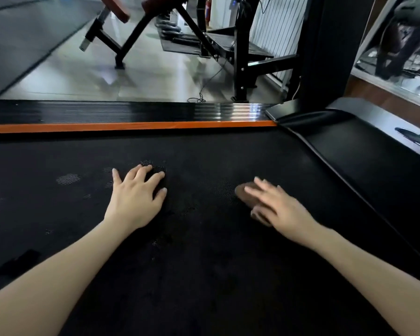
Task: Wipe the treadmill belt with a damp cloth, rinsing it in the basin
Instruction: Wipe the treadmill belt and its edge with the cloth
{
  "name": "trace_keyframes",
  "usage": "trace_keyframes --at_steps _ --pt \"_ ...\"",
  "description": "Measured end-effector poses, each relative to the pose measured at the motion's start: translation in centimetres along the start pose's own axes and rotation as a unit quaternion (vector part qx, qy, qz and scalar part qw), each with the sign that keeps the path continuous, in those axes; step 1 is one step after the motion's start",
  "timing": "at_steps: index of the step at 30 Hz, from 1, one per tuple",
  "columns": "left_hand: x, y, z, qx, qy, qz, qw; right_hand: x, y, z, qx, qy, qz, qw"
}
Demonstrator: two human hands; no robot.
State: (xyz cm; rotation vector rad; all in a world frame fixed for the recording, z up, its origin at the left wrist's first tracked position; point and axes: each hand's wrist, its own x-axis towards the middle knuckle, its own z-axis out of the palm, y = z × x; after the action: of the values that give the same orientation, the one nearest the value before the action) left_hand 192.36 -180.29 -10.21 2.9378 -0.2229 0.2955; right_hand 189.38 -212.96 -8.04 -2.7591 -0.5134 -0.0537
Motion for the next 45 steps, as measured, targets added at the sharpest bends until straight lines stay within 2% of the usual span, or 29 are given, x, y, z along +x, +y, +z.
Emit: trace_keyframes --at_steps 2,4,6,10,13,15,17,20,23,26,28,31,34,37,40,45 --pt "0.0 0.1 -0.1 0.003 0.004 0.003 1.000 2.7 0.8 0.1 -0.027 0.040 0.120 0.992" --pt "0.1 0.0 -0.1 0.003 0.003 0.003 1.000 3.1 -0.2 0.9 -0.044 0.067 0.152 0.985" --pt "0.1 0.1 -0.2 0.002 -0.002 0.001 1.000 1.1 -2.5 1.5 -0.029 0.061 0.114 0.991" --pt "0.1 0.2 -0.3 0.002 -0.003 0.000 1.000 -7.5 -7.6 1.8 0.027 -0.003 -0.055 0.998" --pt "0.1 0.1 -0.5 0.004 -0.002 0.003 1.000 -13.7 -7.1 0.6 0.048 -0.077 -0.097 0.991" --pt "0.2 0.2 -0.7 0.007 -0.009 0.001 1.000 -15.5 -4.0 -0.9 0.049 -0.058 -0.055 0.996" --pt "0.1 0.3 -0.8 0.017 -0.021 -0.005 1.000 -15.3 -0.2 -2.0 0.047 -0.003 0.043 0.998" --pt "0.0 0.4 -1.1 0.048 -0.005 -0.017 0.999 -13.4 2.9 -2.4 0.018 0.058 0.178 0.982" --pt "-1.0 1.9 -2.7 0.005 0.031 -0.053 0.998 -12.5 2.4 -2.0 -0.002 0.073 0.197 0.978" --pt "-3.9 4.4 -4.1 -0.009 0.028 0.014 0.999 -13.0 1.3 -2.6 0.018 0.049 0.202 0.978" --pt "-6.8 5.9 -4.4 -0.018 0.015 0.071 0.997 -13.7 -0.6 -3.0 0.027 0.029 0.189 0.981" --pt "-10.9 7.3 -4.1 -0.028 -0.004 0.126 0.992 -15.0 -6.6 -1.6 0.020 -0.029 0.098 0.995" --pt "-13.1 7.7 -3.7 -0.015 -0.034 0.127 0.991 -16.4 -11.6 0.4 0.013 -0.083 -0.018 0.996" --pt "-14.3 7.4 -3.7 -0.005 -0.038 0.115 0.993 -17.8 -11.1 0.0 0.050 -0.118 -0.034 0.991" --pt "-15.2 7.4 -4.0 -0.012 -0.047 0.114 0.992 -20.4 -6.6 -2.1 0.028 -0.120 0.013 0.992" --pt "-15.3 7.3 -3.5 0.018 -0.054 0.137 0.989 -24.0 3.9 -7.5 0.060 -0.055 0.203 0.976"
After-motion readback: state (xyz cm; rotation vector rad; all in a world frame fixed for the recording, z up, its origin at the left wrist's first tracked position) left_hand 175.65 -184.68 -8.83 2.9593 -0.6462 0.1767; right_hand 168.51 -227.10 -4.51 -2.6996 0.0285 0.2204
